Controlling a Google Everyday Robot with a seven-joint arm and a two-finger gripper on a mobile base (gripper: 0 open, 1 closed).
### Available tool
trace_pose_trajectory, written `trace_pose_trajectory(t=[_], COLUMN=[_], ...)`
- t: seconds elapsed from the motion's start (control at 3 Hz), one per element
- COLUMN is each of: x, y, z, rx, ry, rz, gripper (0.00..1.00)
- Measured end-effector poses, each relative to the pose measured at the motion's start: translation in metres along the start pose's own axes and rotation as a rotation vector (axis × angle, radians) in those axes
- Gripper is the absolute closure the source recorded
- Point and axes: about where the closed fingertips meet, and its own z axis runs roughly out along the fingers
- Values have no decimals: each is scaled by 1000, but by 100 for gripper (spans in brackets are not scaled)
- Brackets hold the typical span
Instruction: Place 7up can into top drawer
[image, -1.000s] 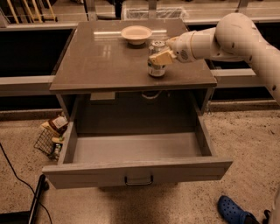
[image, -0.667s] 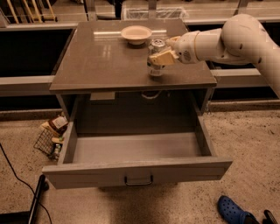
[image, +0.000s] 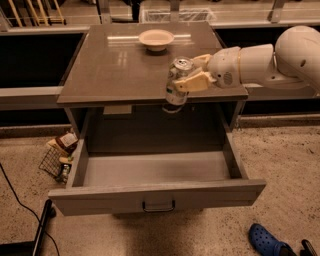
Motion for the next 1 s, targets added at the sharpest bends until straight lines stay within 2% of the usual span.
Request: trace_pose_trajectory(t=[0.67, 1.0], x=[2, 29], y=[6, 34], z=[0, 9], rx=[-24, -77], ry=[3, 34], rz=[2, 11], gripper=[100, 100])
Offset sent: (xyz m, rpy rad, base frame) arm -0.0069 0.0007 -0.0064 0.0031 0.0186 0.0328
